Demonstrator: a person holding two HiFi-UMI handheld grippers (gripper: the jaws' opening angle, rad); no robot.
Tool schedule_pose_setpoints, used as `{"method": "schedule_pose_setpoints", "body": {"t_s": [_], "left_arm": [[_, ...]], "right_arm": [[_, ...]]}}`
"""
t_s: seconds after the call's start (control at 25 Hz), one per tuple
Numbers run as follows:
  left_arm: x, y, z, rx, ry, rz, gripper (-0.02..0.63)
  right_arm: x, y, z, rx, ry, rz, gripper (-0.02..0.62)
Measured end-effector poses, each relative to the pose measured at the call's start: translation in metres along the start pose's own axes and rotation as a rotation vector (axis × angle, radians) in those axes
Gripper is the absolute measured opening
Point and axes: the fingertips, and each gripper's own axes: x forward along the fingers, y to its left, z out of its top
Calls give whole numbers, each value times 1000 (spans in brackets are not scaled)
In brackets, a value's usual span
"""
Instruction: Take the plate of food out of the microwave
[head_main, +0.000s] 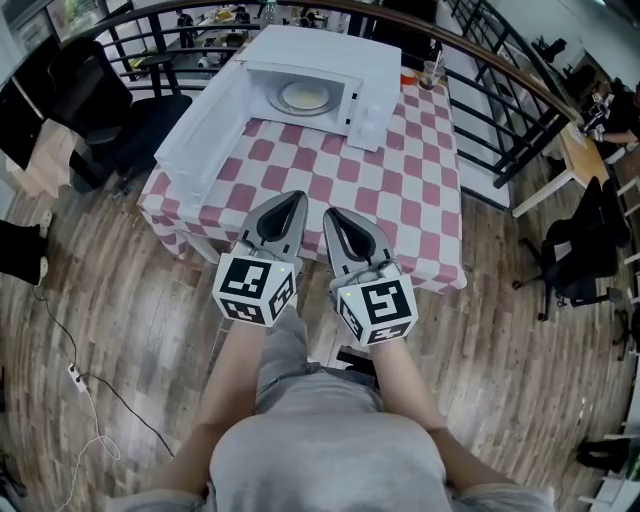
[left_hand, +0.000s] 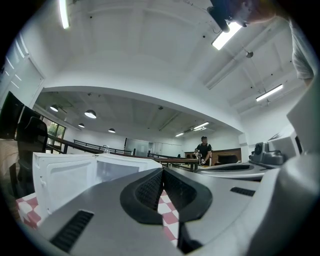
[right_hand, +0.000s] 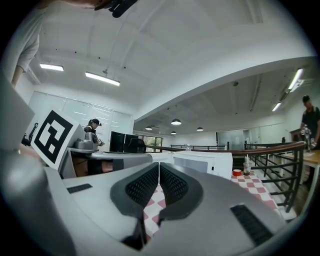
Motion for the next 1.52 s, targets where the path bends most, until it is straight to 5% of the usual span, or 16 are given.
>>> {"method": "schedule_pose_setpoints", "body": {"t_s": [1.12,1.36,1.52], "left_arm": [[166,106,-19,-11,91,-96,53],[192,132,-30,-42,127,-117,114],[206,146,-36,-82,129,-146,238]], "right_arm": [[153,-99,-15,11,39,-75,28],[188,-113,-21,27,51,-84,28],[207,-122,-29,69,63,-102,28]]}}
